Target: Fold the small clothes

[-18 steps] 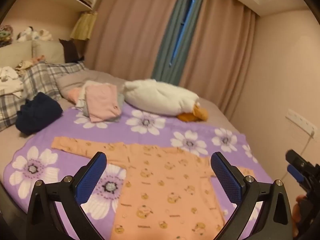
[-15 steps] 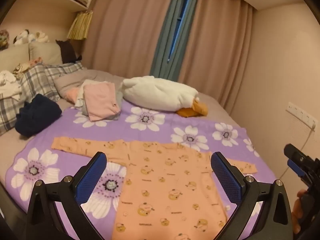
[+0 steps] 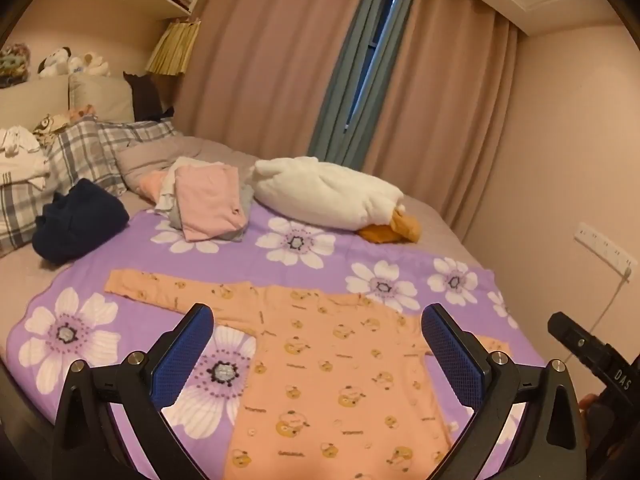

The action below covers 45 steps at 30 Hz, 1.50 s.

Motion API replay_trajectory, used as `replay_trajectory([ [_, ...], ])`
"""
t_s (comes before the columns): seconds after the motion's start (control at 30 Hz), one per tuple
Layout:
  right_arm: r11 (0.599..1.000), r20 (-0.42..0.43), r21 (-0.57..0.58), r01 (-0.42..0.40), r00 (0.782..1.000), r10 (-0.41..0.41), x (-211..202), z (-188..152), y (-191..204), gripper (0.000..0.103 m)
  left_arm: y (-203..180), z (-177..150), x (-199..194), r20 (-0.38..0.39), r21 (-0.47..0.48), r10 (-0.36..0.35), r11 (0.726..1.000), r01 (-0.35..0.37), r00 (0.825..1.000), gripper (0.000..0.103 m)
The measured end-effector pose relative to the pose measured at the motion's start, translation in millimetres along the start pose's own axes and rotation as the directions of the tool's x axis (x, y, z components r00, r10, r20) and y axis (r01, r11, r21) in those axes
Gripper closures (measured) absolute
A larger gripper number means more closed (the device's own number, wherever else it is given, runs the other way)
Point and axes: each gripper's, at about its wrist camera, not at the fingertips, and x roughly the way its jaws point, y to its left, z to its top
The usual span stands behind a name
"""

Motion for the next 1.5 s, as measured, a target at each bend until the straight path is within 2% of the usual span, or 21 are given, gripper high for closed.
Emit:
replay_trajectory([
  [0.33,1.0,-0.011,-0.009,0.023,1.0,-0.023,4.8,1.8,6.8,0.0,-4.6,-1.2,3.4,0.001,0.018,0.014,1.0,-0.014,1.0,0.0],
  [0.57,0.999,-0.021,-0.029,0.037,0.999,-0.037,9.8,3.0,11.8,0.0,1.6,-0.5,1.0,0.021,0.019,0.071,0.997,-0.071,0.997,0.0],
  [0.7,0.998,-0.017,-0.029,0.049,0.999,-0.049,11.0,3.1,12.0,0.0,2.7,-0.2,2.0,0.013,0.025,0.046,0.999,-0.047,0.999,0.0],
  [0.87,0.997,-0.028,-0.041,0.065,0.997,-0.067,15.8,4.3,11.4,0.0,2.1,-1.4,4.2,0.008,0.036,0.068,0.997,-0.068,0.998,0.0],
  [1.1,0.996,-0.031,-0.053,0.07,0.997,-0.072,17.9,4.0,15.3,0.0,0.4,-2.6,3.2,-0.005,0.055,0.034,0.998,-0.034,0.999,0.0],
  [1.5,0.995,-0.033,-0.064,0.07,0.997,-0.072,17.2,2.8,17.8,0.0,-3.1,-2.2,6.1,-0.008,0.062,0.058,0.996,-0.058,0.998,0.0],
])
